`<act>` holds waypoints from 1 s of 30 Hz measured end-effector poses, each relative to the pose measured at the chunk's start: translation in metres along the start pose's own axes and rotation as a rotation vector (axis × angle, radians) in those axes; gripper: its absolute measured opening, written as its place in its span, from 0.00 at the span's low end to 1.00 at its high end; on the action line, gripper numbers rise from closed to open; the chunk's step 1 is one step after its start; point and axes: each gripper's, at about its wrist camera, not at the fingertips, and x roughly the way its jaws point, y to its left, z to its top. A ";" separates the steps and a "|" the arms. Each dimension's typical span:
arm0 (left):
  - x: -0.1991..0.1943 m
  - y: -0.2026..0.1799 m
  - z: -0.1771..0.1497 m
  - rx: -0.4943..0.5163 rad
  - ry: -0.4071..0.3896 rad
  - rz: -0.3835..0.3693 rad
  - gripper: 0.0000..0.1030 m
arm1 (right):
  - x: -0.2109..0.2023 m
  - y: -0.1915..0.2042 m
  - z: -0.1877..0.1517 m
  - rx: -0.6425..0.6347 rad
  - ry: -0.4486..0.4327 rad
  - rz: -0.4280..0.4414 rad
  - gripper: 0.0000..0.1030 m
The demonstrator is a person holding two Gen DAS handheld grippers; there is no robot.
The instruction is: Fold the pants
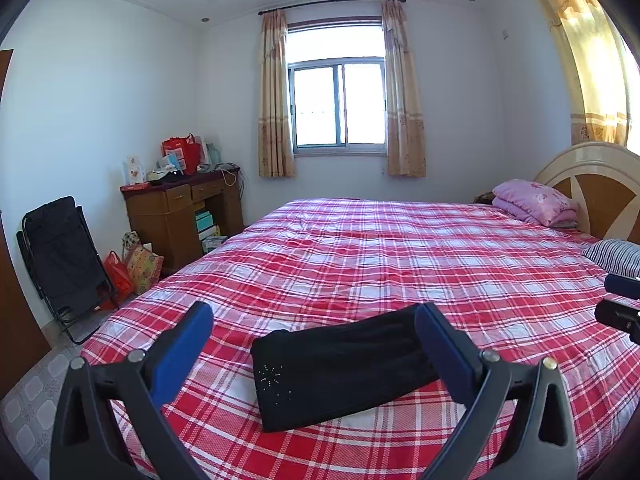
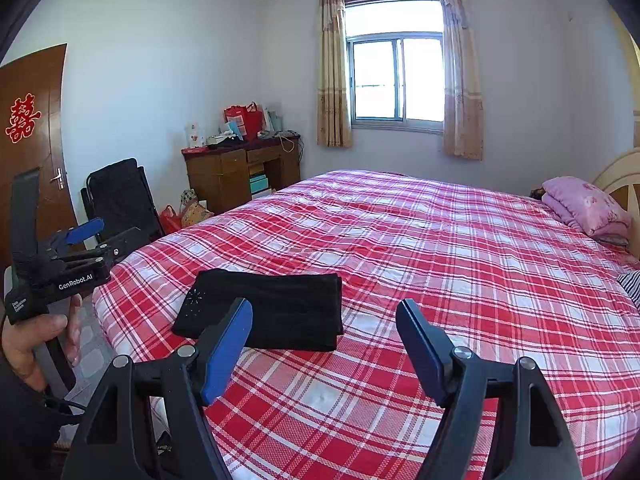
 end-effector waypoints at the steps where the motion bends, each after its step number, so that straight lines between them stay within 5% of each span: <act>1: 0.000 0.000 0.000 0.000 0.001 -0.001 1.00 | 0.000 0.000 0.000 0.000 -0.002 0.001 0.74; 30: 0.007 0.001 -0.002 -0.017 0.053 0.031 1.00 | 0.003 0.005 -0.002 -0.014 0.004 0.001 0.74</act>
